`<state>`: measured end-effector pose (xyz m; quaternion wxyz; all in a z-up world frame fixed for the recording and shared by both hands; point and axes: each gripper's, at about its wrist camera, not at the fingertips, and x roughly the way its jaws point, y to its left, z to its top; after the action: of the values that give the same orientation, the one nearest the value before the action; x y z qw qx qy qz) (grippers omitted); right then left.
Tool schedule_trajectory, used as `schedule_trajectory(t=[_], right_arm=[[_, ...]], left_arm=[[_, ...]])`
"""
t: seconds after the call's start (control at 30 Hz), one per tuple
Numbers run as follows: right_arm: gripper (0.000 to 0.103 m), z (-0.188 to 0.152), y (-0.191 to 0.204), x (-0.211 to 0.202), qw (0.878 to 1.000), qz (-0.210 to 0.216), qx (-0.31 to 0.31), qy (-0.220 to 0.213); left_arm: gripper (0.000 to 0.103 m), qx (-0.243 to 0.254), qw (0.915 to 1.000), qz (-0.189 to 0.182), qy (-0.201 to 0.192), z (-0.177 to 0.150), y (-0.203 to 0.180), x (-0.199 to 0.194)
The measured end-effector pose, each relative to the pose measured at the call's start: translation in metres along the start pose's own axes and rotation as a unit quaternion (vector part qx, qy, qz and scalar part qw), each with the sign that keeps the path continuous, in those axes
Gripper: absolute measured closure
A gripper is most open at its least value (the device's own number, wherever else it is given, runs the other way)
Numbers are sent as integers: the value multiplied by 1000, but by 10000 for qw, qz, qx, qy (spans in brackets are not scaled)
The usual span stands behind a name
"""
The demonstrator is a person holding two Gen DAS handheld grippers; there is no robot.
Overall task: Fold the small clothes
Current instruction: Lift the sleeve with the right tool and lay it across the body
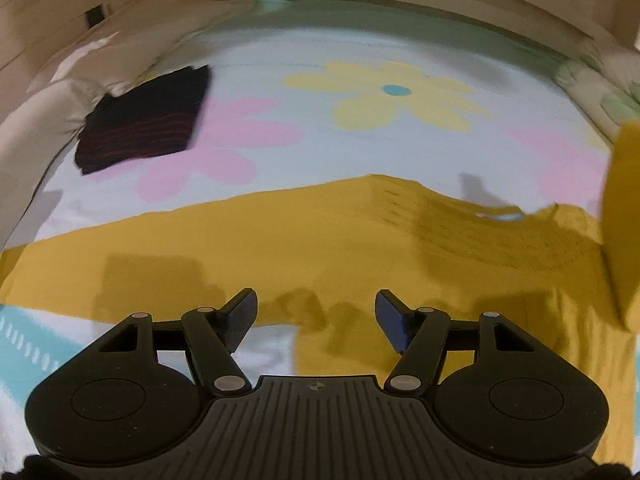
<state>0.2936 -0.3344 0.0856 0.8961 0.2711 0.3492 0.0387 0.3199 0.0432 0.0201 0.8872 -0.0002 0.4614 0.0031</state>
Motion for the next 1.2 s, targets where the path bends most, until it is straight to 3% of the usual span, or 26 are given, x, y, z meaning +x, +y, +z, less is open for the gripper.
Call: schedule_trajectory(t=[0.23, 0.37, 0.47, 0.57, 0.63, 0.7, 0.77, 0.87, 1.03, 1.2], right_arm=[[91, -36, 57, 78, 9981, 355, -172, 469], [89, -53, 66, 103, 9961, 461, -243, 715], [82, -65, 62, 112, 9939, 577, -390, 859], [81, -68, 48, 103, 9938, 641, -358, 839], [74, -65, 39, 96, 9952, 573, -333, 718], [49, -61, 26, 87, 9963, 585, -292, 565], [39, -57, 8, 75, 9965, 693, -113, 457], [39, -52, -12, 57, 9982, 511, -95, 313], [39, -45, -35, 39, 9989, -208, -358, 236], [39, -39, -68, 19, 9993, -332, -114, 106]], left_arm=[[39, -405, 9991, 64, 51, 5, 31, 7], [39, -546, 9984, 41, 105, 6, 37, 10], [39, -602, 9981, -32, 149, 7, 36, 14], [39, -678, 9974, -160, 173, 8, 32, 19], [39, -763, 9964, -312, 203, 9, 26, 23], [39, -816, 9954, -440, 224, 9, 20, 25], [39, -764, 9954, -534, 228, 10, 8, 28], [39, -524, 9969, -554, 188, 11, -12, 33], [39, -311, 9961, -761, 310, 10, -37, 48], [39, -552, 9950, -747, 366, 15, -32, 62]])
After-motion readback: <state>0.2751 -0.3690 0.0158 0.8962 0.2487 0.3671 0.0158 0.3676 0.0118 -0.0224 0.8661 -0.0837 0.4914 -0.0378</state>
